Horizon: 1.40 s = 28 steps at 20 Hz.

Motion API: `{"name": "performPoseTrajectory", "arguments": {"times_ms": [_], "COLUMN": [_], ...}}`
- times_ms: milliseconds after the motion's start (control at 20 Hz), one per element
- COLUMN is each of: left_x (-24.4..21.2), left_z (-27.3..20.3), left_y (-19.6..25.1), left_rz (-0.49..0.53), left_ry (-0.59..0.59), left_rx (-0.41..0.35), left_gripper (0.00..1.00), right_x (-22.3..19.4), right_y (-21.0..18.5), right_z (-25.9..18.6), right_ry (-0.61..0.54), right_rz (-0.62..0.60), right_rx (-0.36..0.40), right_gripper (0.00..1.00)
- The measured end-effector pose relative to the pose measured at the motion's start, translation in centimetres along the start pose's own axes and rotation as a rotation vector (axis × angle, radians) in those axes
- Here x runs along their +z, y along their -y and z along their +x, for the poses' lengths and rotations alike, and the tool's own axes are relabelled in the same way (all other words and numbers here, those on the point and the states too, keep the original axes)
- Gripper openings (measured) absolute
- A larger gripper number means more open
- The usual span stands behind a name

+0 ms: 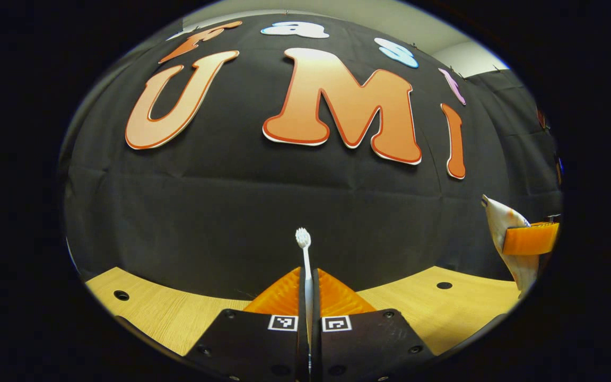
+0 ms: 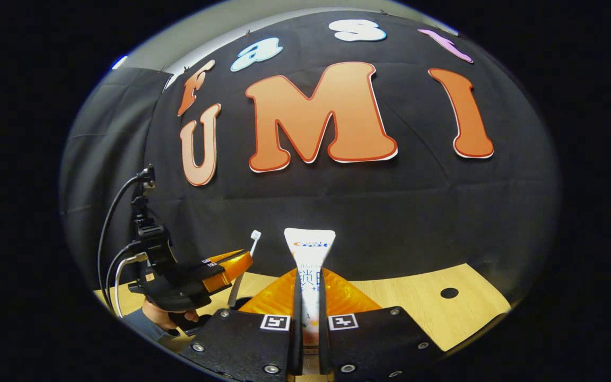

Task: Put the toothbrush and toothpaste on the desktop into the cup, then pick up the cup and place it on the coaster on the desktop.

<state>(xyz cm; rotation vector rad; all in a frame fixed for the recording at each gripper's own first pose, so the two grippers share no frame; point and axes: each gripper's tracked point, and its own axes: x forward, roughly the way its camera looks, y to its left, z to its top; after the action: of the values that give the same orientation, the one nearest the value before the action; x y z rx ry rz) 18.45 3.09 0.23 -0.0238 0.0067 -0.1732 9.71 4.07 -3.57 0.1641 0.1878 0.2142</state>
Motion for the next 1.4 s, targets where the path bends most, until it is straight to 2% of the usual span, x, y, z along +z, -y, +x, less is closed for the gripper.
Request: {"name": "performPoseTrajectory", "arguments": {"times_ms": [250, 400, 850, 1050, 1100, 1150, 1200, 1400], "left_x": [0.0, 0.2, -4.4, -5.8, -6.3, -6.4, -6.8, -8.0], "left_z": [-0.1, 0.4, 2.2, 2.2, 2.3, 2.0, 2.0, 0.6], "left_y": [-0.6, -0.4, 0.3, 0.4, 0.5, 0.6, 0.7, 1.0], "left_rz": [0.011, 0.004, -0.033, -0.03, -0.03, -0.028, -0.034, -0.073], "left_ry": [-0.034, -0.017, -0.108, -0.145, -0.16, -0.174, -0.192, -0.257], "left_rx": [-0.023, -0.068, -0.16, -0.172, -0.178, -0.186, -0.183, -0.185], "left_gripper": [0.02, 0.02, 0.02, 0.02, 0.04, 0.1, 0.07, 0.07], "right_x": [-0.6, -0.4, -0.5, -0.5, -0.5, -0.4, -0.4, -0.3], "right_y": [-0.2, -0.4, -0.7, -0.7, -0.7, -0.7, -0.7, -0.9], "right_z": [0.3, 0.2, 0.2, 0.1, 0.1, 0.1, 0.1, -0.1], "right_ry": [-0.019, -0.017, -0.021, -0.021, -0.021, -0.02, -0.02, -0.023], "right_rz": [0.029, 0.02, 0.019, 0.02, 0.019, 0.017, 0.016, 0.02], "right_rx": [0.019, 0.025, 0.038, 0.041, 0.039, 0.04, 0.039, 0.044], "right_gripper": [0.12, 0.12, 0.12, 0.12, 0.12, 0.12, 0.12, 0.12]}}
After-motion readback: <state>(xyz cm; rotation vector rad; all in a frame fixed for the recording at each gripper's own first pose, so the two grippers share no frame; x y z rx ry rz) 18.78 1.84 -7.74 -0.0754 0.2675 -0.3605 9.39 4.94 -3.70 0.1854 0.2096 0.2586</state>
